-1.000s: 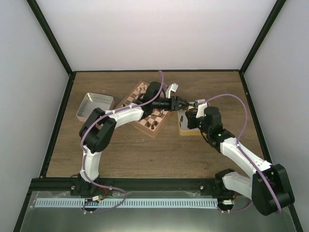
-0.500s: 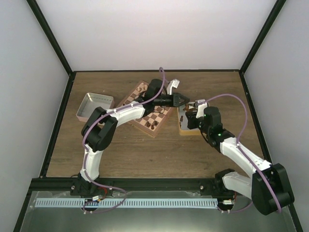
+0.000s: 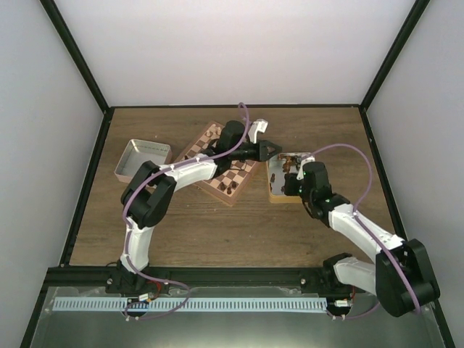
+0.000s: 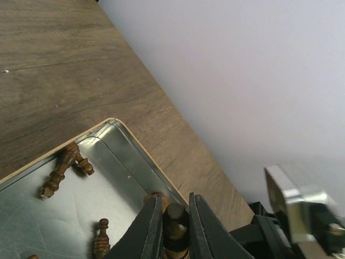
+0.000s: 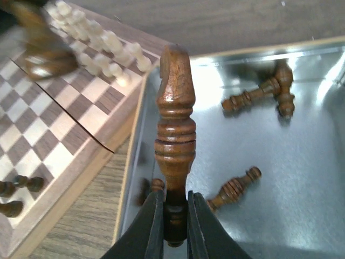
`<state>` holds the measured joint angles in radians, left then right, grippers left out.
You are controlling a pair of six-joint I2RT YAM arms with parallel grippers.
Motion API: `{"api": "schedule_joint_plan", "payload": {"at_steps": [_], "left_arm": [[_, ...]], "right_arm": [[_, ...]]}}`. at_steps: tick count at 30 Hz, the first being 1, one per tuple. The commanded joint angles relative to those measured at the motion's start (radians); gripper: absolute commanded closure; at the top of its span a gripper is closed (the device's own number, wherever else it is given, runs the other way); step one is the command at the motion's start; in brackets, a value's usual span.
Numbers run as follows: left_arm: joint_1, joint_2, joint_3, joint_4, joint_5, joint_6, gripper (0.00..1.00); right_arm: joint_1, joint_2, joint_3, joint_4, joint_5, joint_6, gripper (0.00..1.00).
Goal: Set up the chess pieces on the board
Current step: Pick up the chess piece from the storage box, then place the chess piece in the storage box, then place the chess piece on the chessboard.
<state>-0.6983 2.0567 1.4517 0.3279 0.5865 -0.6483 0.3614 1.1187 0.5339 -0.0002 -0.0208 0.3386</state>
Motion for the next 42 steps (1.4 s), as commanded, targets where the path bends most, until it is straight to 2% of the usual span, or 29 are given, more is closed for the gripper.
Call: {"api": "schedule_joint_plan", "payload": {"at_steps": [1, 5, 9, 14, 16, 19, 21, 24, 29, 33, 38, 42], "left_arm": [[-0.003, -0.057, -0.032, 0.042, -0.031, 0.041, 0.96], [0.001, -0.081, -0.063, 0.043, -0.030, 0.046, 0.96], [0.004, -0.132, -0.115, 0.039, -0.053, 0.081, 0.96], [0.003, -0.237, -0.236, -0.002, -0.161, 0.151, 0.96], [0.003, -0.284, -0.290, -0.013, -0.210, 0.176, 0.96], [0.004, -0.350, -0.346, -0.055, -0.267, 0.198, 0.96], [0.003, -0.394, -0.374, -0.077, -0.288, 0.199, 0.96], [0.010, -0.452, -0.392, -0.102, -0.291, 0.168, 0.96], [0.017, -0.517, -0.396, -0.136, -0.296, 0.108, 0.96], [0.025, -0.564, -0.397, -0.179, -0.342, 0.061, 0.96], [0.028, -0.592, -0.402, -0.194, -0.323, 0.032, 0.96], [0.031, -0.607, -0.410, -0.189, -0.274, 0.000, 0.95]], "right_arm": [[-0.009, 0.041, 0.045, -0.051, 0.034, 0.063, 0.98], [-0.016, 0.114, 0.085, -0.062, -0.018, 0.068, 0.92], [-0.021, 0.218, 0.152, -0.116, -0.042, 0.065, 0.91], [-0.021, 0.269, 0.187, -0.141, -0.066, 0.078, 0.89], [-0.021, 0.286, 0.207, -0.160, -0.068, 0.092, 0.81], [-0.021, 0.309, 0.250, -0.229, -0.062, 0.098, 0.60], [-0.011, 0.290, 0.266, -0.237, -0.051, 0.072, 0.54], [0.013, 0.214, 0.262, -0.195, -0.099, -0.013, 0.48], [0.089, 0.123, 0.241, -0.064, -0.355, -0.125, 0.38], [0.154, 0.045, 0.194, 0.078, -0.408, -0.119, 0.29], [0.171, 0.001, 0.176, 0.210, -0.408, -0.063, 0.28], [0.171, 0.021, 0.200, 0.223, -0.388, -0.074, 0.32]]}}
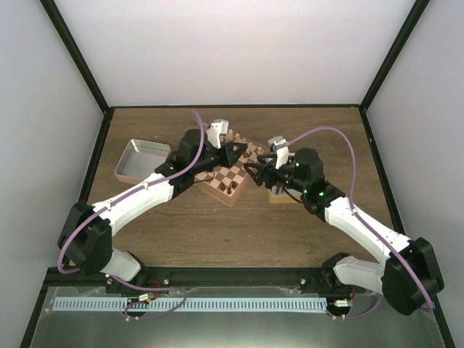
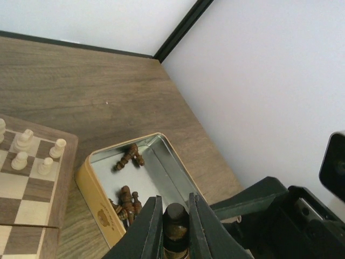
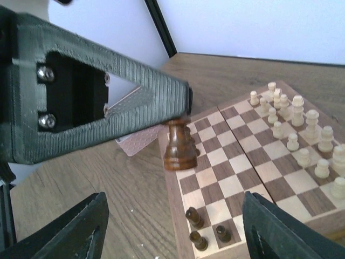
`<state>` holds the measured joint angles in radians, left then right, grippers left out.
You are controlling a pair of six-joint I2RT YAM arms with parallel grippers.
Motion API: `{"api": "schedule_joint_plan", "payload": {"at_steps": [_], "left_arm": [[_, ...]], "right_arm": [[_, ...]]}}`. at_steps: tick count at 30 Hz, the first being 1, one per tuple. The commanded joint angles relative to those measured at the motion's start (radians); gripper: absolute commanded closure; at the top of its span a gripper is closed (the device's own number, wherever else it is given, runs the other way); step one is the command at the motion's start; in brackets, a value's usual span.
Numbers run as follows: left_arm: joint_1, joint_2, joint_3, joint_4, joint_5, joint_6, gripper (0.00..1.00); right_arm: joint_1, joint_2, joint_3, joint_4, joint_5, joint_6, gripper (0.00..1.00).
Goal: Set up the chess pieces on the board
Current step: Place the chess piece on the chessboard.
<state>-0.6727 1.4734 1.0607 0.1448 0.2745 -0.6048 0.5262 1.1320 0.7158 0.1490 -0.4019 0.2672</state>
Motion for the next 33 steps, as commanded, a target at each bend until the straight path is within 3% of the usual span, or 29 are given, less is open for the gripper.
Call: {"api": "schedule_joint_plan", "payload": {"at_steps": [1, 10, 21, 22, 25, 27, 30, 33], "left_arm": [[0.006, -0.028, -0.021, -0.005, 0.047, -0.047, 0.96], [0.016, -0.048, -0.025, -0.005, 0.118, -0.084, 0.95], [0.021, -0.061, -0.031, -0.016, 0.151, -0.088, 0.91], [0.022, -0.065, -0.030, -0.018, 0.158, -0.087, 0.88], [0.038, -0.085, -0.024, -0.036, 0.197, -0.088, 0.61], [0.061, -0.106, -0.025, -0.051, 0.237, -0.088, 0.51], [0.099, -0.131, -0.022, -0.084, 0.325, -0.087, 0.39], [0.129, -0.132, -0.017, -0.114, 0.445, -0.078, 0.35]], "right_arm": [[0.006, 0.017, 0.029, 0.070, -0.006, -0.011, 0.33], [0.006, 0.097, 0.103, 0.038, -0.032, -0.093, 0.48], [0.006, 0.134, 0.155, 0.012, -0.041, -0.145, 0.84], [0.006, 0.134, 0.154, 0.006, -0.050, -0.160, 0.87], [0.006, 0.118, 0.149, -0.017, -0.069, -0.218, 0.89], [0.006, 0.097, 0.137, -0.017, -0.078, -0.254, 0.88], [0.006, 0.076, 0.129, -0.029, -0.121, -0.315, 0.88], [0.006, 0.069, 0.131, -0.052, -0.190, -0.378, 0.87]]}}
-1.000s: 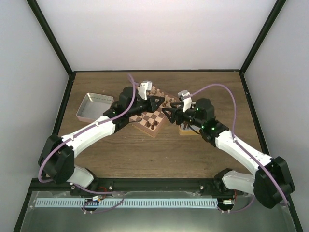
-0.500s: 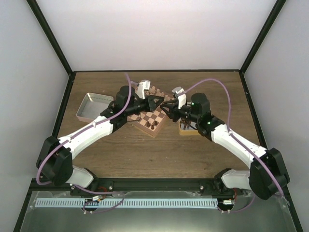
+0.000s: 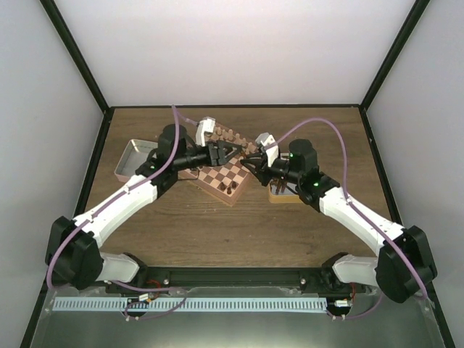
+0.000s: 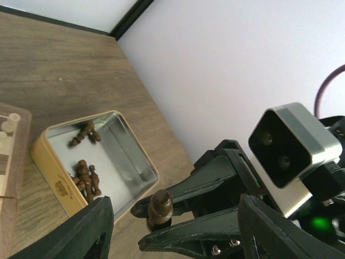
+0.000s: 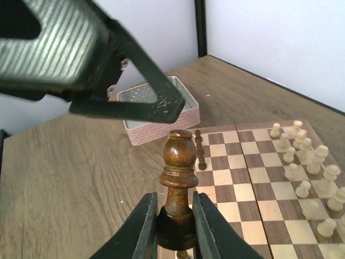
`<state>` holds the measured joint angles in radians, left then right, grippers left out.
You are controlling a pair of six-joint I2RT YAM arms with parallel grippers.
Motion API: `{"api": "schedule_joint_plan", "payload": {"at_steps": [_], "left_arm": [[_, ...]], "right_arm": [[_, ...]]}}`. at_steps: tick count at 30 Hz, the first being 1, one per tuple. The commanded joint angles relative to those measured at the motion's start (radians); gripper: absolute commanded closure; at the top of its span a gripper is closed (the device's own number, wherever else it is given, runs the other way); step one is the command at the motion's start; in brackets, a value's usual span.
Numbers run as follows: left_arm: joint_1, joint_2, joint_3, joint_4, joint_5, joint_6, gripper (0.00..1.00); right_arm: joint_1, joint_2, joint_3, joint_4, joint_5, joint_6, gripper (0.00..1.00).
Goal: Set up the chess pieces on the board
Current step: Place the chess piece on the chessboard.
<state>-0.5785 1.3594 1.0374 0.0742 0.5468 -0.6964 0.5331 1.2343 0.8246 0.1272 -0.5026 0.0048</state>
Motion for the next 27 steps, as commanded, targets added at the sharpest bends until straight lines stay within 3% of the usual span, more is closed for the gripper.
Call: {"api": "schedule_joint_plan", "payload": {"at_steps": [1, 5, 10, 16, 20, 27], "left_arm": [[0.040, -0.015, 0.014, -0.058, 0.209, 0.023, 0.35], [0.048, -0.003, 0.037, -0.129, 0.288, 0.069, 0.36], [0.048, 0.016, 0.041, -0.142, 0.352, 0.087, 0.47], [0.049, 0.041, 0.044, -0.158, 0.338, 0.106, 0.61], [0.049, 0.051, 0.045, -0.163, 0.331, 0.111, 0.63], [0.051, 0.052, 0.042, -0.175, 0.308, 0.141, 0.87]], "right_arm": [[-0.001, -0.033, 0.024, -0.038, -0.106, -0.130, 0.87], [-0.001, -0.034, 0.031, -0.063, -0.176, -0.178, 0.85], [-0.001, -0.025, 0.043, -0.090, -0.202, -0.199, 0.84], [-0.001, -0.011, 0.061, -0.133, -0.223, -0.222, 0.85], [-0.001, -0.006, 0.065, -0.142, -0.232, -0.227, 0.85], [-0.001, 0.003, 0.075, -0.155, -0.231, -0.224, 0.85]]}}
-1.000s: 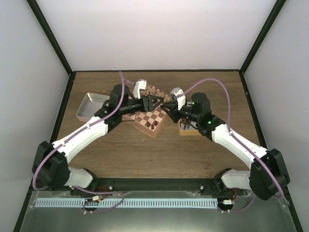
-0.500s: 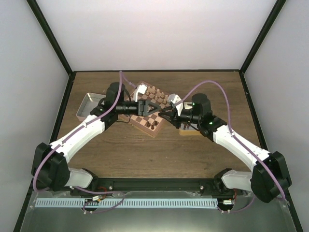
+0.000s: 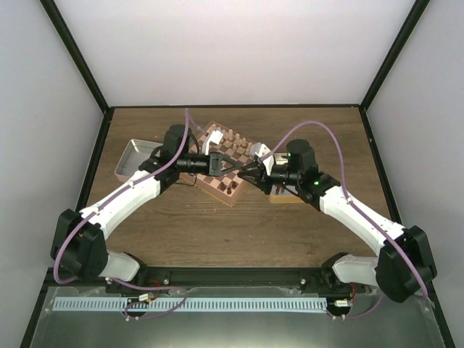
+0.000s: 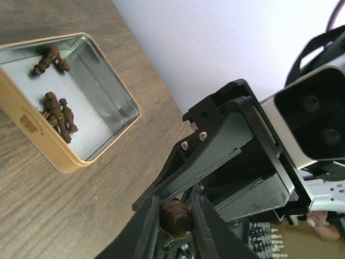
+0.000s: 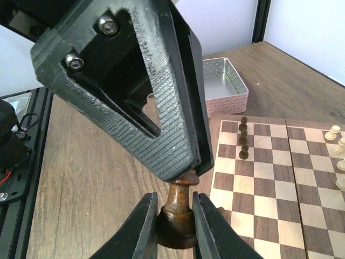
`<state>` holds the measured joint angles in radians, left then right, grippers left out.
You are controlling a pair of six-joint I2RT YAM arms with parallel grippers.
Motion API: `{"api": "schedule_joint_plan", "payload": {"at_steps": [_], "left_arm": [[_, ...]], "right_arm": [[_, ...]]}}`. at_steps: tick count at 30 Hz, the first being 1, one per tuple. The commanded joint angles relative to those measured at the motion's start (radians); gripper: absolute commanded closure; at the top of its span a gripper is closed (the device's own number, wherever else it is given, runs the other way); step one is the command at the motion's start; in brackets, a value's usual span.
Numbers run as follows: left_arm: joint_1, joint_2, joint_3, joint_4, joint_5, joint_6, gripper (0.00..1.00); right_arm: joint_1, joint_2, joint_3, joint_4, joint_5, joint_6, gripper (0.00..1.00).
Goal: Set up the chess pieces on the board
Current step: Place the chess piece on the chessboard.
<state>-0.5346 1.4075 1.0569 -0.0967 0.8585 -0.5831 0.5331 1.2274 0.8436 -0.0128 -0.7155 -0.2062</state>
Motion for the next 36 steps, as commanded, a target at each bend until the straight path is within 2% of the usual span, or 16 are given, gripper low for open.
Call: {"api": "schedule_joint_plan", "payload": {"at_steps": [1, 4, 7, 8, 12, 16, 19, 26, 31, 36], "left_arm": [[0.007, 0.000, 0.023, -0.006, -0.011, 0.035, 0.90], [0.008, -0.013, 0.023, -0.025, -0.053, 0.061, 0.95], [0.009, -0.033, 0.025, -0.065, -0.130, 0.101, 0.96], [0.008, -0.042, 0.023, -0.084, -0.170, 0.116, 0.96], [0.008, -0.081, 0.021, -0.182, -0.399, 0.190, 0.96], [0.008, -0.116, -0.025, -0.250, -0.655, 0.251, 0.96], [0.006, -0.116, -0.078, -0.257, -0.751, 0.265, 0.96], [-0.024, -0.042, -0.150, -0.214, -0.796, 0.246, 0.96], [-0.064, 0.046, -0.147, -0.184, -0.848, 0.239, 0.96], [-0.097, 0.108, -0.133, -0.150, -0.905, 0.249, 0.96]], "right_arm": [[-0.001, 0.014, 0.060, -0.020, -0.016, -0.006, 0.85], [-0.001, 0.026, 0.079, -0.048, -0.005, 0.014, 0.80], [-0.001, 0.032, 0.089, -0.064, 0.040, 0.044, 0.47], [-0.001, 0.028, 0.084, -0.061, 0.060, 0.052, 0.39], [-0.001, -0.030, 0.024, -0.006, 0.147, 0.062, 0.24], [-0.001, -0.079, -0.018, 0.030, 0.251, 0.092, 0.22], [-0.001, -0.084, -0.030, 0.049, 0.362, 0.160, 0.22], [-0.002, -0.074, -0.048, 0.053, 0.692, 0.477, 0.24], [-0.004, -0.035, -0.035, -0.046, 0.849, 0.638, 0.26], [-0.011, -0.023, -0.053, -0.071, 0.881, 0.698, 0.26]]}}
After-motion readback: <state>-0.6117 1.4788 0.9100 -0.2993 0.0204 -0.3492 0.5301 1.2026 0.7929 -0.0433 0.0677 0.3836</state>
